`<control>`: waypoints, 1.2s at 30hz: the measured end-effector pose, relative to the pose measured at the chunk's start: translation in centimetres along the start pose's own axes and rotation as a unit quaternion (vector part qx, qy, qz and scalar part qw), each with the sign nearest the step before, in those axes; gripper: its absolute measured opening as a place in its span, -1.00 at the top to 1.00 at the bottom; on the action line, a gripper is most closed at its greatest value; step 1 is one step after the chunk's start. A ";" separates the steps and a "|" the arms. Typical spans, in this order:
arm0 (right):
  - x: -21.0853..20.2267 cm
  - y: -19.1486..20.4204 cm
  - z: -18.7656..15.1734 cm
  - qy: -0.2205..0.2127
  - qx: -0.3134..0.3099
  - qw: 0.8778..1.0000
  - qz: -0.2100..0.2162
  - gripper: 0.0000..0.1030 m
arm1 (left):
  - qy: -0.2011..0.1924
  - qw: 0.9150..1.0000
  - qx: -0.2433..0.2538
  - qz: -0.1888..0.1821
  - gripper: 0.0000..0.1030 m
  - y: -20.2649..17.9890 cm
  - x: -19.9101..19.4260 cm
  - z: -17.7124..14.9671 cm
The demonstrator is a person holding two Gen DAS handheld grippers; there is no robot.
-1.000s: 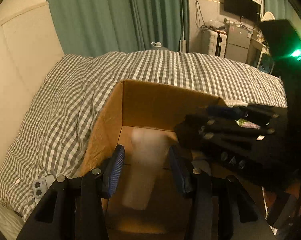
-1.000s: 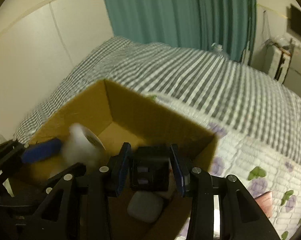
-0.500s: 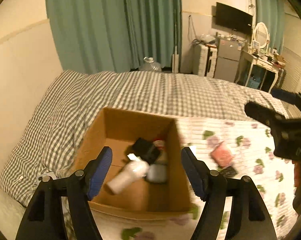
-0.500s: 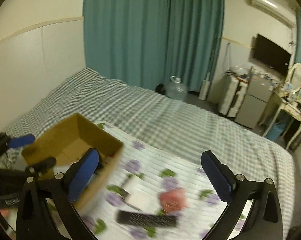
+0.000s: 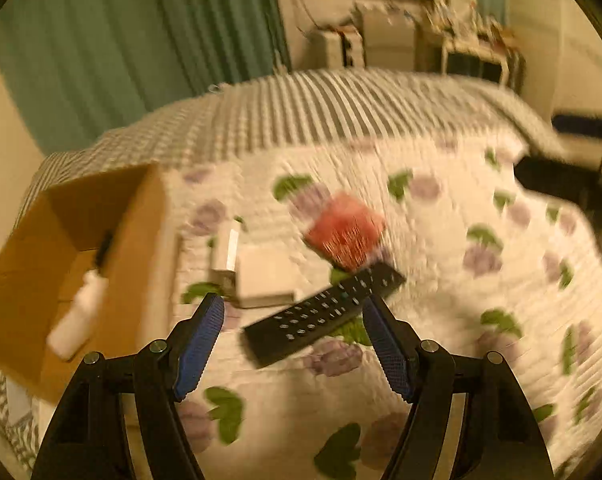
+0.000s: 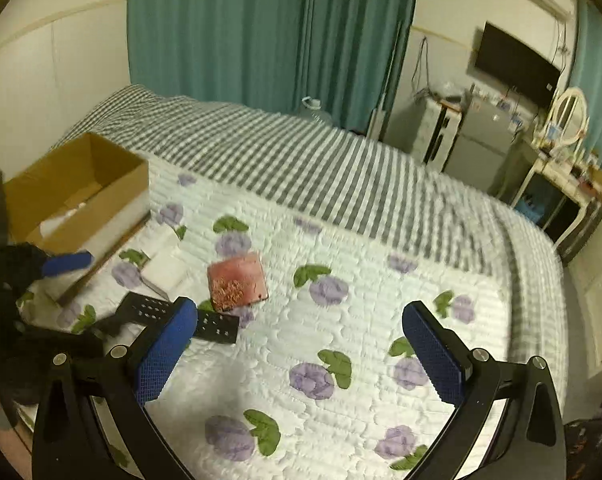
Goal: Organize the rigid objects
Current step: 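Grasp the black remote with the left tool, then grasp the pink rose-printed compact with the right tool while the left holds the remote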
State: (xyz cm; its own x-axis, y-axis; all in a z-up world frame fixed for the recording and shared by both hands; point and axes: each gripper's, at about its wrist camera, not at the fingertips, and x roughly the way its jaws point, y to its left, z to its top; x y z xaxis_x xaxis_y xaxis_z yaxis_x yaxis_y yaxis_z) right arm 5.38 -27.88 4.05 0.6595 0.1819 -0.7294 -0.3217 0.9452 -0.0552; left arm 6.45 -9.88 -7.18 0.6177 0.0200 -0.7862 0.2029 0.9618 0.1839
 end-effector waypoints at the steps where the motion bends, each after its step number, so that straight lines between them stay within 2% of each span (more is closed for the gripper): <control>1: 0.7 -0.4 -0.2 0.002 0.002 1.000 0.004 -1.00 | 0.009 1.000 0.010 -0.001 -0.45 -0.8 1.0 -0.1; 4: 2.9 -1.4 -0.8 0.013 0.003 1.000 0.011 -1.00 | 0.027 0.999 0.034 -0.016 -0.45 -2.2 3.2 -0.9; 9: 5.4 -3.3 -1.9 0.028 0.020 0.999 0.021 -1.00 | 0.056 0.994 0.099 0.005 -0.40 -4.6 6.4 -1.7; 12: 6.4 -4.6 -2.4 0.038 0.039 0.998 0.016 -1.00 | 0.064 0.993 0.100 0.006 -0.38 -4.5 7.6 -1.7; 14: 6.7 -5.3 -2.7 0.040 0.053 0.998 0.017 -1.00 | 0.069 0.993 0.098 0.012 -0.17 -4.2 8.2 -1.4; 15: 6.8 -5.5 -2.8 0.042 0.060 0.997 0.018 -1.00 | 0.071 0.992 0.104 0.022 0.08 -4.2 8.4 -1.3; 20: 6.5 -5.2 -2.7 0.041 0.061 0.997 0.021 -1.00 | 0.077 0.989 0.124 0.011 0.36 -4.6 6.9 -1.3; 22: 6.2 -4.8 -2.6 0.039 0.058 0.997 0.025 -1.00 | 0.066 0.992 0.105 -0.003 0.49 -4.3 5.3 -1.1; 25: 5.7 -4.0 -2.3 0.031 0.045 0.998 0.029 -1.00 | 0.047 0.997 0.060 -0.013 0.54 -3.2 3.1 -0.4; 27: 5.7 -3.5 -2.2 0.031 0.039 0.998 0.030 -1.00 | 0.036 0.999 0.011 -0.030 0.58 -1.6 1.6 0.0; 29: 5.7 -3.1 -2.2 0.029 0.035 0.998 0.035 -1.00 | 0.029 0.999 -0.034 -0.029 0.61 -0.2 0.7 0.1; 32: 6.1 -2.1 -2.2 0.023 0.026 0.998 0.043 -1.00 | 0.029 0.997 -0.071 -0.022 0.61 0.9 0.9 0.3; 36: 7.4 0.2 -2.3 0.010 -0.015 0.997 0.076 -1.00 | 0.033 0.994 -0.104 -0.013 0.62 1.5 2.4 0.4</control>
State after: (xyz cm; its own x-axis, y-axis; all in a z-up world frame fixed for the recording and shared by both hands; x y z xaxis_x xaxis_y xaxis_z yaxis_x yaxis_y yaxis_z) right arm 8.62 -26.92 -2.94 0.5885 0.3164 -0.7440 -0.4365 0.8989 0.0370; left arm 8.58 -8.51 -8.54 0.5625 0.0059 -0.8268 0.0526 0.9977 0.0428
